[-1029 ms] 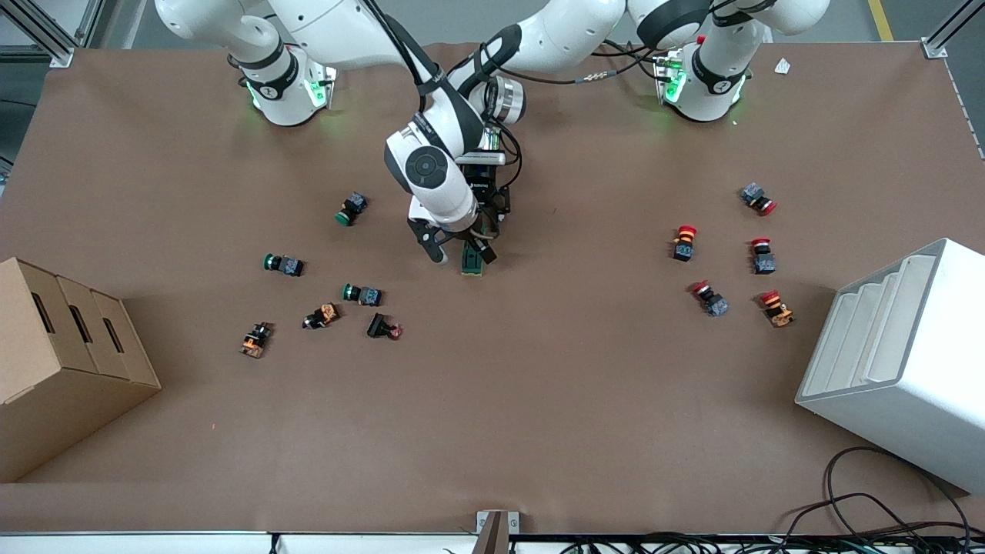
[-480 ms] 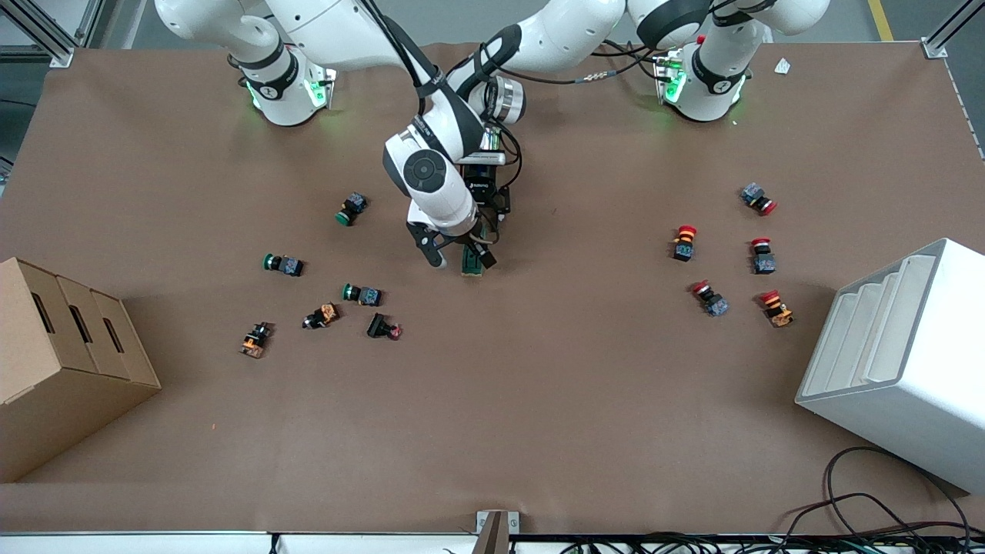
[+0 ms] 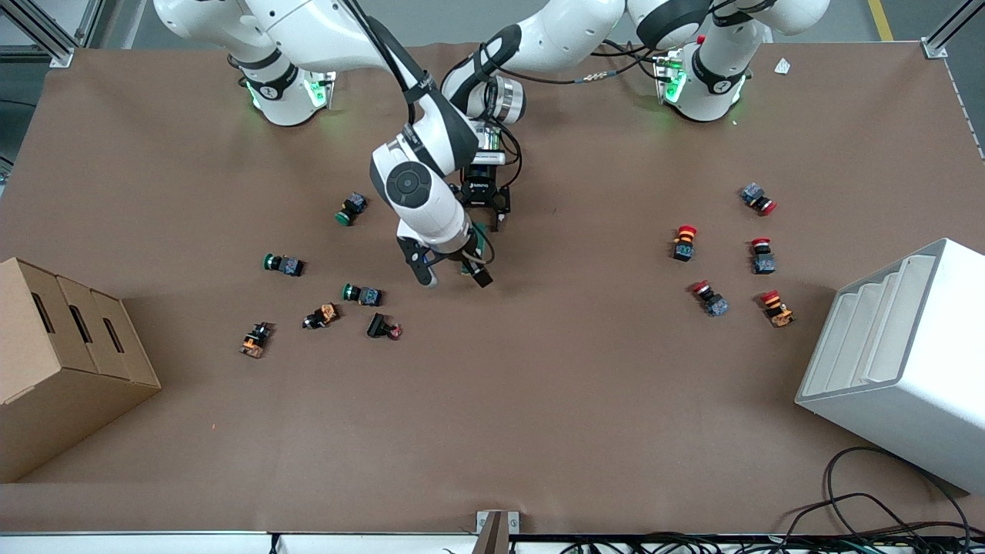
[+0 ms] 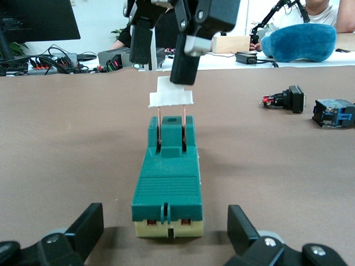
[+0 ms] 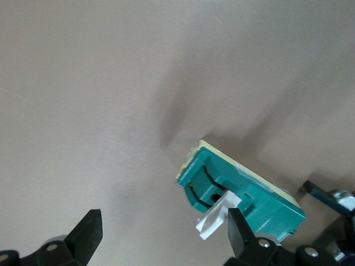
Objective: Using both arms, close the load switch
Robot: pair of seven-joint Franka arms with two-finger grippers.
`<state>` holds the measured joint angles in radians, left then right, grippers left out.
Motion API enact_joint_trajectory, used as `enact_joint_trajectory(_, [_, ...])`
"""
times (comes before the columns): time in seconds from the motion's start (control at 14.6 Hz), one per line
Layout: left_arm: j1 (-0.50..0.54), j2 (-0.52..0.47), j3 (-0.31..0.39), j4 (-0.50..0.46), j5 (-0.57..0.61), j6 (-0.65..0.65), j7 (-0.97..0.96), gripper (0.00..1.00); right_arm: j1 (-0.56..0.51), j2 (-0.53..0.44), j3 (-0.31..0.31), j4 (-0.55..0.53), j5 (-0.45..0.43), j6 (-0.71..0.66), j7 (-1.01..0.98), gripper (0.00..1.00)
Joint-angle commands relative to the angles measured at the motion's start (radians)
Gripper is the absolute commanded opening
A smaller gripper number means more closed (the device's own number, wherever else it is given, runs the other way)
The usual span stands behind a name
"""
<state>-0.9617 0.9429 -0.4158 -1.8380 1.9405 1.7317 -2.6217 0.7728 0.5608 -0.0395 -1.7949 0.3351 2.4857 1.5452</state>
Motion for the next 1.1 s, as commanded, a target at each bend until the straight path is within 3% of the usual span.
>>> enact_joint_trajectory(0.0, [-0.008, 0.054, 0.003, 0.025, -0.028, 0.017, 0.023, 0.99, -0.001, 0.031, 0.006, 0.034, -0.002, 0.015, 0.0, 1.0])
enact_joint_trajectory(1.03, [-0.003, 0.044, 0.005, 0.025, -0.028, 0.015, 0.023, 0.99, -0.007, 0.176, -0.016, 0.164, -0.053, 0.025, 0.0, 1.0])
